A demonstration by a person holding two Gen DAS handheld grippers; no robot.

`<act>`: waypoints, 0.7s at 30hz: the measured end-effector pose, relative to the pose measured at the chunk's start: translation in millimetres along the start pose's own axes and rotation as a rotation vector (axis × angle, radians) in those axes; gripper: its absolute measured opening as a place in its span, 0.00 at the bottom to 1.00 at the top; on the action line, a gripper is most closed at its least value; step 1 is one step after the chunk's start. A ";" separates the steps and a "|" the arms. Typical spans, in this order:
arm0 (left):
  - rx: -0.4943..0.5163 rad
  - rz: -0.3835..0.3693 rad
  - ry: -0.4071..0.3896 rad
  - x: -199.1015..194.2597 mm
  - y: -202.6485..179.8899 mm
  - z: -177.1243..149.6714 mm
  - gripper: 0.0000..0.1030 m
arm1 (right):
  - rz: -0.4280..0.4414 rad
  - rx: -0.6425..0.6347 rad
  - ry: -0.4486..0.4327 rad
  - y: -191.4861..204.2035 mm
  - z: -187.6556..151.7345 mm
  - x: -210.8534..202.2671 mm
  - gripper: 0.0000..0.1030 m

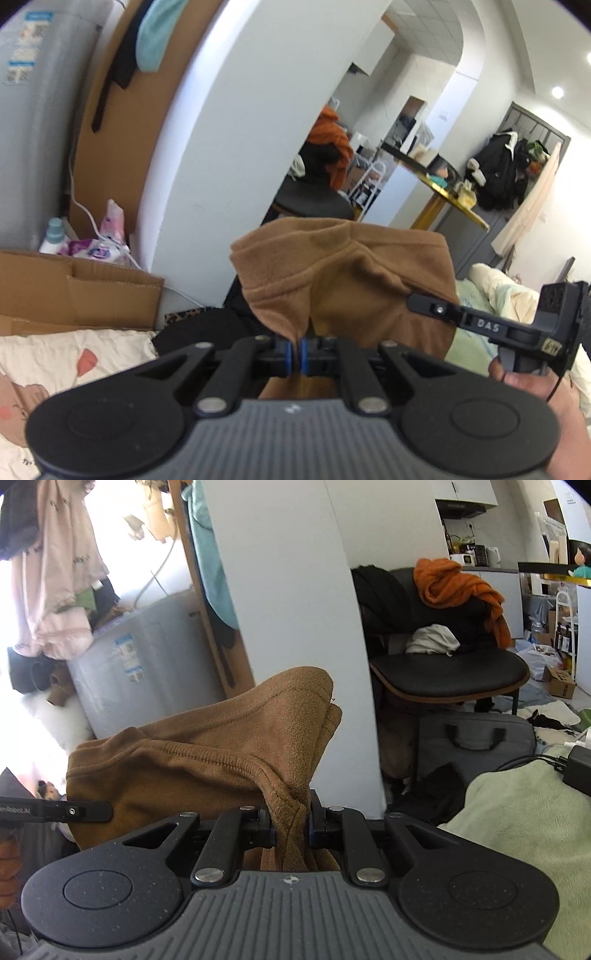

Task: Fold clothes
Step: 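Carry the held brown shirt with both grippers toward the black clothes pile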

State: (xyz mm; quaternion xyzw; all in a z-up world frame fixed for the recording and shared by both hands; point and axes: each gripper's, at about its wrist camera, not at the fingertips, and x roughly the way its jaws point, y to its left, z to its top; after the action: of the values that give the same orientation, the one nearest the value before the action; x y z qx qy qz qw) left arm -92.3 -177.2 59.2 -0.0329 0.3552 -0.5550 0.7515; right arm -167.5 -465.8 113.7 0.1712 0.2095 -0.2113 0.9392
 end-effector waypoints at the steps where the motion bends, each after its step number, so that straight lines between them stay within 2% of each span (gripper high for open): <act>1: 0.006 -0.003 0.007 8.2 1.5 -0.7 0.05 | -0.009 -0.005 0.008 -4.5 -2.1 7.5 0.14; 6: 0.017 -0.046 0.027 47.9 12.3 -9.6 0.04 | -0.045 -0.027 0.036 -25.6 -14.8 38.7 0.14; 10: 0.013 -0.109 0.027 70.9 29.6 -17.9 0.04 | -0.071 -0.039 0.062 -42.2 -26.2 59.5 0.14; 14: 0.017 -0.116 0.044 95.7 46.5 -26.0 0.04 | -0.091 -0.051 0.084 -54.1 -39.9 81.2 0.14; 21: -0.041 -0.105 0.047 133.2 82.0 -38.5 0.04 | -0.112 -0.048 0.093 -62.5 -62.5 125.9 0.14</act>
State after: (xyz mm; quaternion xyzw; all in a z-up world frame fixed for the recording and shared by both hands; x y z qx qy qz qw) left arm -30.2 -246.8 -72.2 -0.0540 0.3818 -0.5869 0.7120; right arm -113.2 -534.4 -12.9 0.1461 0.2670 -0.2501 0.9191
